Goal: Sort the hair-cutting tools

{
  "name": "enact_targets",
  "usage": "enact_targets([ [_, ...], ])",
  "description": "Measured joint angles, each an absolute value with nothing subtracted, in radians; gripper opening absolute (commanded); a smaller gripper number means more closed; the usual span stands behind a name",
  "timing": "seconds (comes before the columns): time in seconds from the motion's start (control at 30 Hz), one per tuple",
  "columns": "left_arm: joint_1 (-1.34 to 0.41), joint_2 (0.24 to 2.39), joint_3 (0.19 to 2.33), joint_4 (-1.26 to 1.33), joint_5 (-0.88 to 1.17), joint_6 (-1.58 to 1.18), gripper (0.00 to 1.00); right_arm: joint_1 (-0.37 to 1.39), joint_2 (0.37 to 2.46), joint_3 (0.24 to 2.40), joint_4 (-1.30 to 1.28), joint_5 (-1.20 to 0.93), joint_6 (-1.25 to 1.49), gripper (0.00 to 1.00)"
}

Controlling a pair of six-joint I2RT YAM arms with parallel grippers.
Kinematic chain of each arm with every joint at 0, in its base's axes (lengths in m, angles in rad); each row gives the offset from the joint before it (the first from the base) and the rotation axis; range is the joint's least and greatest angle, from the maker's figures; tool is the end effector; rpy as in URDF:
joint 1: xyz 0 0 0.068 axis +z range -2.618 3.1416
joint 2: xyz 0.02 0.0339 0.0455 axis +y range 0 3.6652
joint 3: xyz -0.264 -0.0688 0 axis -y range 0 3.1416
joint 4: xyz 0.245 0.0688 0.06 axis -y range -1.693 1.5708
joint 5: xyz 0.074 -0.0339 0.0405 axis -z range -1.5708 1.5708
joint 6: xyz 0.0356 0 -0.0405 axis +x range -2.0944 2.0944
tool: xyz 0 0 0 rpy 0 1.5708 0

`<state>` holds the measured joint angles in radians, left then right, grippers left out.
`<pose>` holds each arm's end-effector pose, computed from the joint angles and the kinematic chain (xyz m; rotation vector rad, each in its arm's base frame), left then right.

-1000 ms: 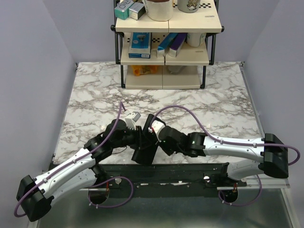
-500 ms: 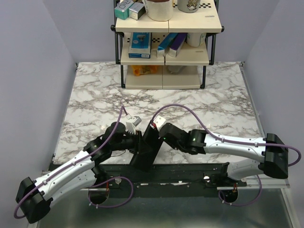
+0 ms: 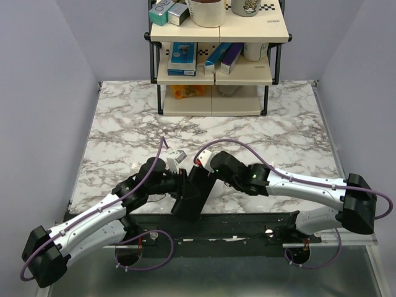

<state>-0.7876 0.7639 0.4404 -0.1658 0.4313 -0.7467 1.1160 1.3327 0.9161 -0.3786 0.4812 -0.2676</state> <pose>0.1126 -0.1342 0.2251 0.3493 2.2917 -1.3203 0.1378 0.2443 0.2504 -1.2605 1.8748 -0.1247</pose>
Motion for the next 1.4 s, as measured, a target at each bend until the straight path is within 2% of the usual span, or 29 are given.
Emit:
enact_targets([
  [0.47, -0.813, 0.900, 0.456, -0.132, 0.474, -0.725, 0.00, 1.105, 1.321, 0.905, -0.310, 0.393, -0.657, 0.01],
  [0.9, -0.819, 1.019, 0.467, -0.036, 0.483, -0.730, 0.00, 1.091, 1.397, 1.034, -0.327, 0.316, -0.703, 0.01],
  [0.97, -0.820, 1.021, 0.469, -0.041, 0.475, -0.729, 0.00, 1.091, 1.399, 1.035, -0.331, 0.325, -0.691, 0.13],
  [1.0, -0.821, 1.021, 0.472, -0.048, 0.467, -0.727, 0.00, 1.091, 1.399, 1.035, -0.331, 0.335, -0.682, 0.23],
  [1.07, -0.823, 1.018, 0.487, -0.067, 0.444, -0.724, 0.00, 1.091, 1.399, 1.035, -0.319, 0.372, -0.664, 0.30],
  [1.1, -0.825, 1.016, 0.500, -0.092, 0.428, -0.722, 0.00, 1.089, 1.398, 1.035, -0.306, 0.397, -0.654, 0.40],
  [1.17, -0.827, 1.013, 0.522, -0.133, 0.396, -0.719, 0.00, 1.082, 1.385, 1.026, -0.280, 0.444, -0.628, 0.41],
  [1.27, -0.825, 1.011, 0.556, -0.184, 0.335, -0.716, 0.00, 1.048, 1.342, 0.999, -0.269, 0.530, -0.566, 0.49],
  [1.3, -0.821, 1.012, 0.564, -0.191, 0.319, -0.715, 0.00, 1.031, 1.325, 0.989, -0.267, 0.563, -0.533, 0.56],
  [1.4, -0.786, 1.029, 0.588, -0.194, 0.291, -0.716, 0.00, 0.970, 1.279, 0.975, -0.277, 0.663, -0.401, 0.63],
])
